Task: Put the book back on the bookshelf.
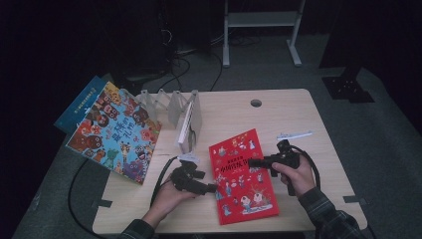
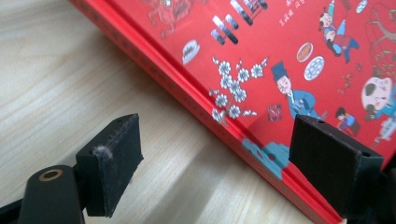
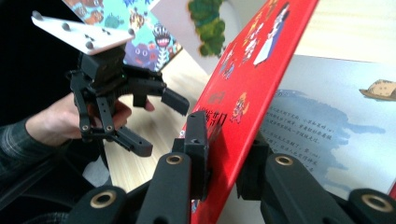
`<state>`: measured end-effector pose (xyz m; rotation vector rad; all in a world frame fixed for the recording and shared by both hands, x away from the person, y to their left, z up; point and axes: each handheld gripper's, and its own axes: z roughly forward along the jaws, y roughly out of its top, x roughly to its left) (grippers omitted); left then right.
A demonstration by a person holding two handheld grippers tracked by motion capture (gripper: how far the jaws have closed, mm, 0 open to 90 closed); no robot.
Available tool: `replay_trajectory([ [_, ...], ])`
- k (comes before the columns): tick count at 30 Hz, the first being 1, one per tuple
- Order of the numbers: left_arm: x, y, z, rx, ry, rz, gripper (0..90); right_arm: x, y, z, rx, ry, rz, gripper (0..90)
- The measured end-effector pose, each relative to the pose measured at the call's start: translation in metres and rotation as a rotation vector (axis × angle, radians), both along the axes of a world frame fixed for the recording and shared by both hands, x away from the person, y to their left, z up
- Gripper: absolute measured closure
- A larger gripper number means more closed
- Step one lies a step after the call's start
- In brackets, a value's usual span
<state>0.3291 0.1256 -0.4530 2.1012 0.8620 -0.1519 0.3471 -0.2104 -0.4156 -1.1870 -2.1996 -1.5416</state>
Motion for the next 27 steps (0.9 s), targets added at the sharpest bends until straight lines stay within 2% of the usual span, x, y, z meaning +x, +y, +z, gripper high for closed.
replay_trajectory([
  [9,0.005,-0.008,0.006,-0.062,-0.047,-0.019,14.9,-0.006,-0.001,0.015,0.046,-0.08,0.0,80.8],
  [13,0.007,-0.013,0.007,-0.085,-0.065,-0.037,14.9,-0.007,0.001,0.019,0.045,-0.101,0.009,81.0],
  [21,0.009,-0.021,0.004,-0.124,-0.047,-0.08,15.9,-0.011,0.004,0.025,0.052,-0.142,0.03,81.5],
  [24,0.008,-0.025,0.003,-0.128,-0.055,-0.089,17.4,-0.012,0.004,0.025,0.057,-0.148,0.036,81.7],
  [27,0.01,-0.024,0.003,-0.161,-0.039,-0.088,21.9,-0.013,0.003,0.026,0.066,-0.154,0.035,82.2],
])
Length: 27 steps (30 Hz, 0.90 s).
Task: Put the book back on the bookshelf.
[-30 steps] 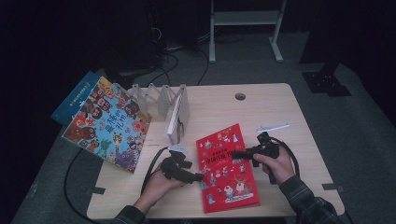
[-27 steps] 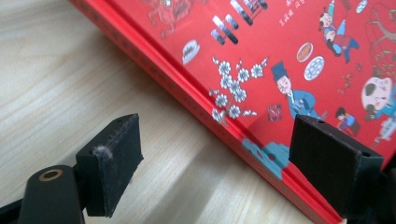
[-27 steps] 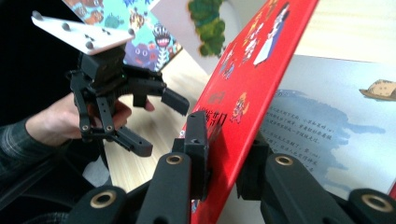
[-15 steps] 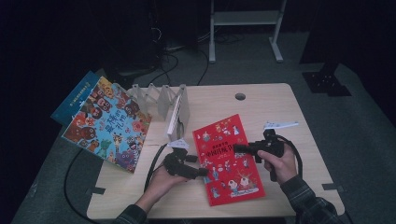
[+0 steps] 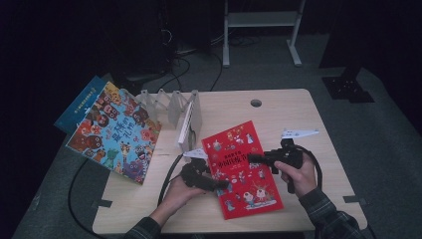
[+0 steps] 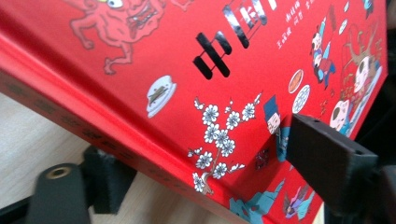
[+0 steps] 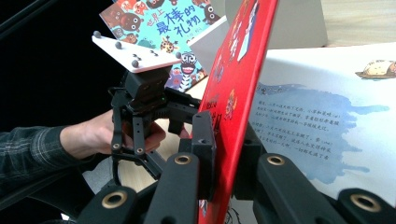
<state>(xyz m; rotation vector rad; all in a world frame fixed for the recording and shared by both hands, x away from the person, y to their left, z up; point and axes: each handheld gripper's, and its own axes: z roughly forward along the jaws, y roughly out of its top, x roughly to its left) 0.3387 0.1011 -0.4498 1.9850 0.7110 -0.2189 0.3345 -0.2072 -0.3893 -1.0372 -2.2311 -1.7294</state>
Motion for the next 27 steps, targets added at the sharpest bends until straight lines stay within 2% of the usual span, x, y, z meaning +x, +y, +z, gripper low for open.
replay_trajectory([
  [8,0.001,0.007,0.008,-0.094,0.009,0.022,37.3,-0.003,-0.003,0.005,0.05,-0.025,0.011,84.3],
  [13,0.001,0.013,0.012,-0.133,0.007,0.026,44.5,-0.003,-0.005,0.006,0.065,-0.041,0.021,84.4],
  [16,0.001,0.019,0.015,-0.176,0.001,0.022,52.1,-0.003,-0.007,0.007,0.067,-0.056,0.021,82.3],
  [18,0.001,0.02,0.019,-0.177,-0.027,0.017,55.9,-0.003,-0.009,0.008,0.066,-0.071,0.019,80.8],
  [20,0.0,0.021,0.024,-0.159,-0.055,0.011,57.6,-0.004,-0.008,0.009,0.052,-0.084,0.02,78.7],
  [23,-0.002,0.023,0.03,-0.159,-0.085,0.002,62.3,-0.003,-0.008,0.007,0.024,-0.108,0.011,74.1],
  [27,-0.005,0.025,0.038,-0.154,-0.136,-0.011,68.9,-0.005,-0.005,0.007,-0.061,-0.164,-0.013,65.2],
])
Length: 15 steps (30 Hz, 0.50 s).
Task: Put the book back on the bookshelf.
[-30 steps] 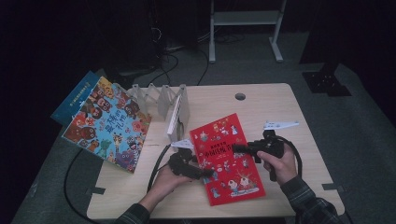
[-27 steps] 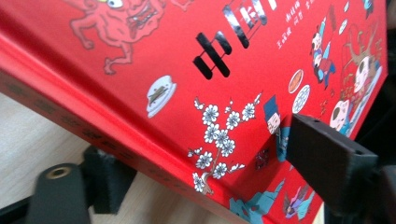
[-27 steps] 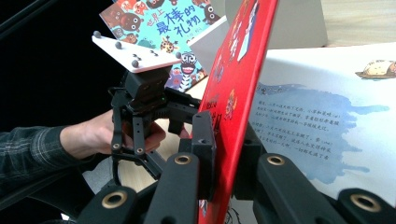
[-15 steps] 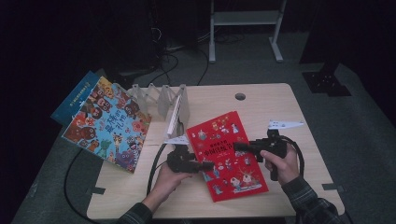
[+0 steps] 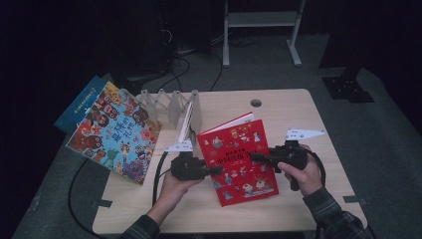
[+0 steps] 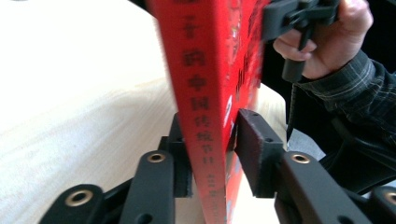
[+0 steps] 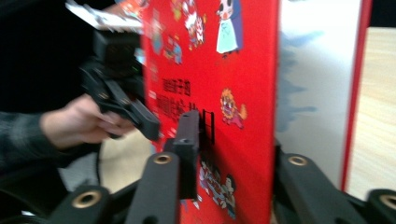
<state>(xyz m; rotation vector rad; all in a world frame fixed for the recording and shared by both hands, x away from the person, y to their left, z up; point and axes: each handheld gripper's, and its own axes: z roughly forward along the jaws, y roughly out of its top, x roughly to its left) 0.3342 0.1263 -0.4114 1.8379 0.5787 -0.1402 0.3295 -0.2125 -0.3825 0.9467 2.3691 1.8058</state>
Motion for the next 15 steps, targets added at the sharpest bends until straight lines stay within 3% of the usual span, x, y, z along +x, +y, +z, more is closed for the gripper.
replay_trajectory([
  [3,-0.0023,0.0003,0.0045,0.015,-0.04,0.0,71.8,-0.0009,0.0017,-0.0006,-0.056,-0.027,-0.016,59.7],
  [7,-0.006,-0.0012,0.0086,0.033,-0.087,-0.007,74.3,-0.0009,0.0042,-0.0032,-0.09,-0.049,-0.018,53.9],
  [15,-0.0072,0.0007,0.0096,0.042,-0.122,-0.008,76.7,-0.0018,-0.0044,-0.0008,-0.143,-0.093,-0.036,50.6],
])
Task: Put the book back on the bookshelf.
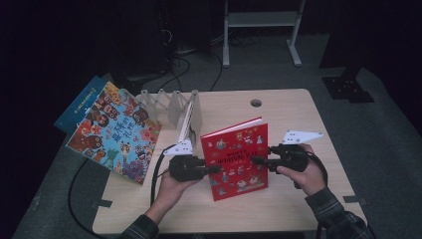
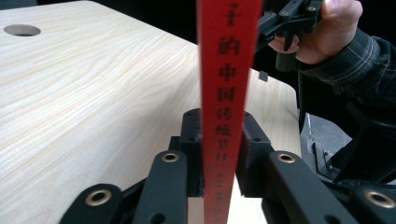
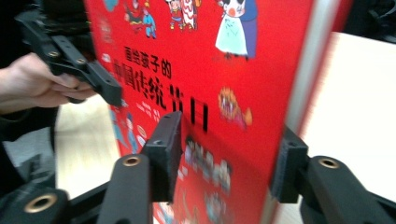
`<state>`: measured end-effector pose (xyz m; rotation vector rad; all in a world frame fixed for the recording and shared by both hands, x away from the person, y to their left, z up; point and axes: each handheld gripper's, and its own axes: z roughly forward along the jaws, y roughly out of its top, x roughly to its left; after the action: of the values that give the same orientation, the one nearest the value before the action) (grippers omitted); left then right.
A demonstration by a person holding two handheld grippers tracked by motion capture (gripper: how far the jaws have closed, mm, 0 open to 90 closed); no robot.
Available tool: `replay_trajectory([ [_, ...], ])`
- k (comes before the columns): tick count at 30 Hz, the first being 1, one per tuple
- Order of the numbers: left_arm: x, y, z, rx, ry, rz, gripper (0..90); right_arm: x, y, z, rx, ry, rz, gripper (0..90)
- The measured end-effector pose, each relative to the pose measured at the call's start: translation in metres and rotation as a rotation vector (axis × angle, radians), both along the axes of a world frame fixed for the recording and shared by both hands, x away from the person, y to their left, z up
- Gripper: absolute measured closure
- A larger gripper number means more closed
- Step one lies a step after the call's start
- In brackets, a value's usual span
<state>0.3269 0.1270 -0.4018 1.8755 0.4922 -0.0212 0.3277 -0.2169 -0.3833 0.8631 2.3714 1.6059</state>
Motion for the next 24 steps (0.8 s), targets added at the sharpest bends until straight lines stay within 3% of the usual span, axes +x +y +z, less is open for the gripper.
replay_trajectory([
  [4,0.0,0.0,0.0,0.002,-0.009,0.002,78.2,0.0,-0.01,-0.001,-0.003,-0.007,-0.014,45.6],
  [7,0.0,0.001,0.0,0.0,-0.012,0.0,78.3,0.002,-0.017,-0.005,-0.032,-0.031,-0.048,41.2],
  [11,-0.001,0.0,0.0,-0.005,-0.028,-0.013,78.6,0.007,-0.019,-0.014,-0.043,-0.001,-0.052,39.1],
  [18,-0.004,-0.001,-0.001,0.01,-0.069,-0.016,76.8,0.01,-0.006,-0.021,-0.088,0.012,-0.003,56.1],
  [24,-0.008,-0.004,-0.003,0.008,-0.1,-0.017,71.9,0.008,-0.003,-0.022,-0.116,-0.013,-0.02,57.9],
])
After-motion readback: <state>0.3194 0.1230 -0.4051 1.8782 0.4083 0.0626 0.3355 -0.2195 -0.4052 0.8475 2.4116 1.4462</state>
